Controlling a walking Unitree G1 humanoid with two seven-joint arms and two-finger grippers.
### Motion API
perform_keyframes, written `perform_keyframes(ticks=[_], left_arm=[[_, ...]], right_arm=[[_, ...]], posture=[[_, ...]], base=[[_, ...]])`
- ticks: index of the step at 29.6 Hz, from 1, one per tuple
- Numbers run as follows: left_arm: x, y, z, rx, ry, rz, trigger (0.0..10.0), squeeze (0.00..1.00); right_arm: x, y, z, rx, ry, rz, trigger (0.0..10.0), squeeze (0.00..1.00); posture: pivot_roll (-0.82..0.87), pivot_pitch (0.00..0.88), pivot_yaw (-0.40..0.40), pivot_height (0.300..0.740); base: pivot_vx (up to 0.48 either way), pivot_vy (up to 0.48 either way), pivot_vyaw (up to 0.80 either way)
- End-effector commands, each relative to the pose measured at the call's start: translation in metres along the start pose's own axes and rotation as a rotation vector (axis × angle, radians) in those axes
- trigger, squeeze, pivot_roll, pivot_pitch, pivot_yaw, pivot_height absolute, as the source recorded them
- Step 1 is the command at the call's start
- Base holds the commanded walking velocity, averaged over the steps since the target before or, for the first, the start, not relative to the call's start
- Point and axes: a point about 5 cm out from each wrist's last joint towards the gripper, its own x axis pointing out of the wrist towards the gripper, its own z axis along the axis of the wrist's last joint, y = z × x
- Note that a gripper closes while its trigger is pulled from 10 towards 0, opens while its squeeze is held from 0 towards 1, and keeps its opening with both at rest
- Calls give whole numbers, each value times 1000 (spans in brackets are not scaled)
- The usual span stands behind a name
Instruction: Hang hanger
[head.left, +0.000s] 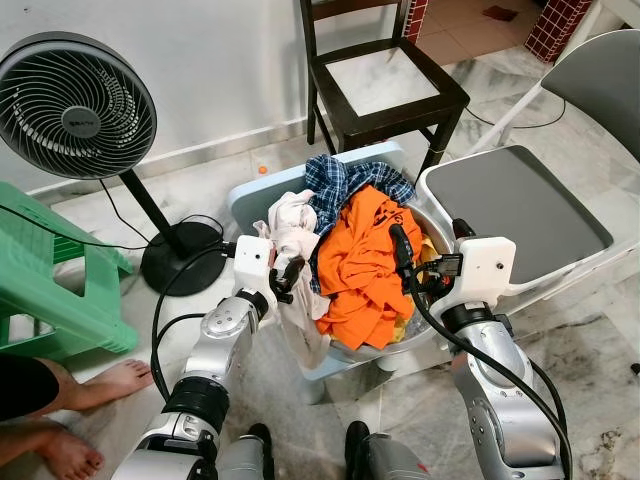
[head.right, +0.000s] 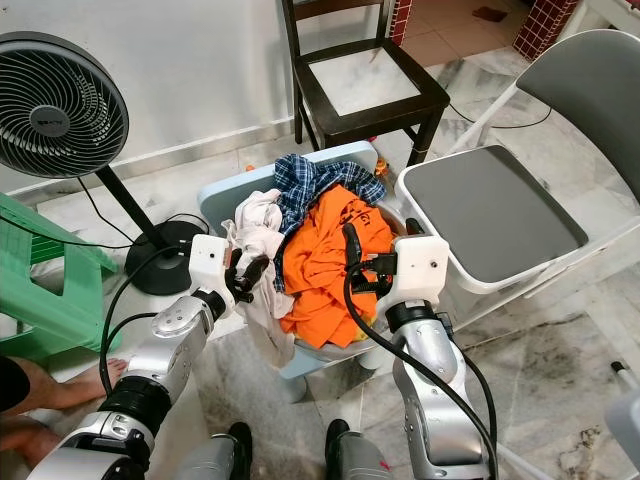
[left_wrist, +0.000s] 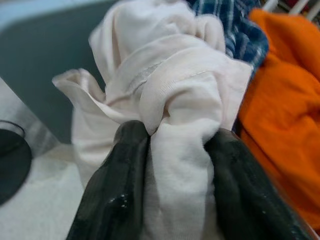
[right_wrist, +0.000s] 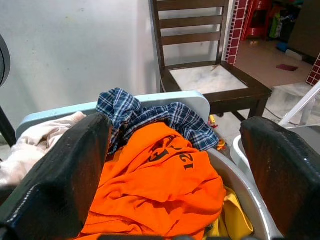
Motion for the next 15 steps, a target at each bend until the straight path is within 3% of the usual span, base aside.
perform_keyframes(ticks=[1,10,15], left_arm=[[-1,5,3,26,-24,34,0,0],[0,9,31,198,-206,73,0,0],[0,3,40,233,-271,45,0,0]], right_arm=[[-2,-1,-3,-12,8,-5,10000,0],[0,-2,-3,-12,9,-22,10000,0],[0,-2,-3,-15,11,-31,10000,0]], posture=[[103,294,-15,740],[100,296,-11,740],[102,298,-9,740]], base=[[0,0,0],[0,0,0],[0,0,0]])
